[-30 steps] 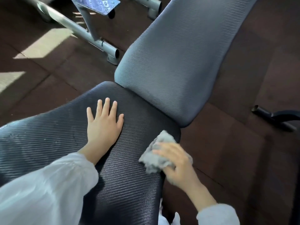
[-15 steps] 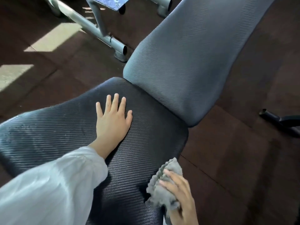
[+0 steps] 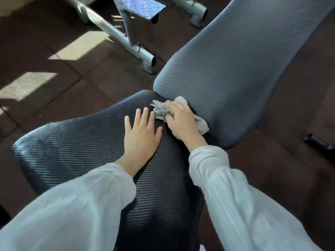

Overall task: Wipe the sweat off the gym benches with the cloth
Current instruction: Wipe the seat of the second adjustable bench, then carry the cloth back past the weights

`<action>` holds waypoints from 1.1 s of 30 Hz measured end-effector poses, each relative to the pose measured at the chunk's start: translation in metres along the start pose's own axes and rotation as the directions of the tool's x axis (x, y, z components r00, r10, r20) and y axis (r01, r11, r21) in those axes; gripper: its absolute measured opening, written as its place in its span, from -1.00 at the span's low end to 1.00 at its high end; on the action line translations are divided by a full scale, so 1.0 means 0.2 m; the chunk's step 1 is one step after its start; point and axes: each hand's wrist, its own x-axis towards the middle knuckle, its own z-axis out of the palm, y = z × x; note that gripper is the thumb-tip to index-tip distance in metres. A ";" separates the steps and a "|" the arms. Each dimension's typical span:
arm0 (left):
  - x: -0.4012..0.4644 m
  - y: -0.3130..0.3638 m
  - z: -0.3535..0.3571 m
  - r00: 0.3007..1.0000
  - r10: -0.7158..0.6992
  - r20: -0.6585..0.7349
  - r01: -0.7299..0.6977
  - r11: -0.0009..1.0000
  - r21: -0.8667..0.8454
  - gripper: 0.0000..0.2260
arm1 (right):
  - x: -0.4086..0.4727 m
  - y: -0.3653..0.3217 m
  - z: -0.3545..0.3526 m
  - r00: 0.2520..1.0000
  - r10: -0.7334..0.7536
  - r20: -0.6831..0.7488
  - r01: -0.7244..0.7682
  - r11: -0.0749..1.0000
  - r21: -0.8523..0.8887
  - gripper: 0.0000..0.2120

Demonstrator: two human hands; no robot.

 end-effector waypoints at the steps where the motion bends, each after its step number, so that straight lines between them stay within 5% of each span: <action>1: 0.00 0.00 0.00 1.000 0.001 -0.001 -0.001 1.000 0.000 -0.49 | 0.01 0.01 0.00 1.000 -0.020 0.023 0.020 1.000 0.006 -0.65; 4: 0.00 -0.01 0.00 1.000 0.003 0.005 -0.003 1.000 0.006 -0.49 | -0.01 0.05 -0.04 0.990 0.130 0.052 -0.131 0.991 0.003 -0.72; 8: 0.00 -0.01 0.00 1.000 0.002 0.014 -0.002 1.000 0.010 -0.49 | -0.12 0.12 -0.11 0.846 0.530 -0.064 -0.533 0.845 -0.043 -0.76; 14: 0.00 0.00 -0.01 1.000 0.001 0.028 -0.002 1.000 0.022 -0.49 | -0.40 0.16 -0.13 0.721 0.617 -0.314 -0.654 0.756 -0.015 -0.66; 18: -0.03 0.03 -0.03 0.999 -0.005 0.047 0.005 1.000 0.006 -0.51 | -0.39 0.17 -0.16 0.749 0.620 -0.233 -0.647 0.760 -0.061 -0.75; 23: -0.21 0.16 -0.07 0.988 0.151 0.046 -0.150 0.989 -0.018 -0.55 | -0.48 0.15 -0.30 0.841 0.534 -0.089 -0.538 0.807 -0.244 -0.78; 33: -0.76 0.74 -0.21 0.885 0.456 0.091 -0.457 0.889 -0.015 -0.57 | -1.48 0.14 -0.70 0.661 0.724 -0.199 -0.750 0.642 -0.158 -0.75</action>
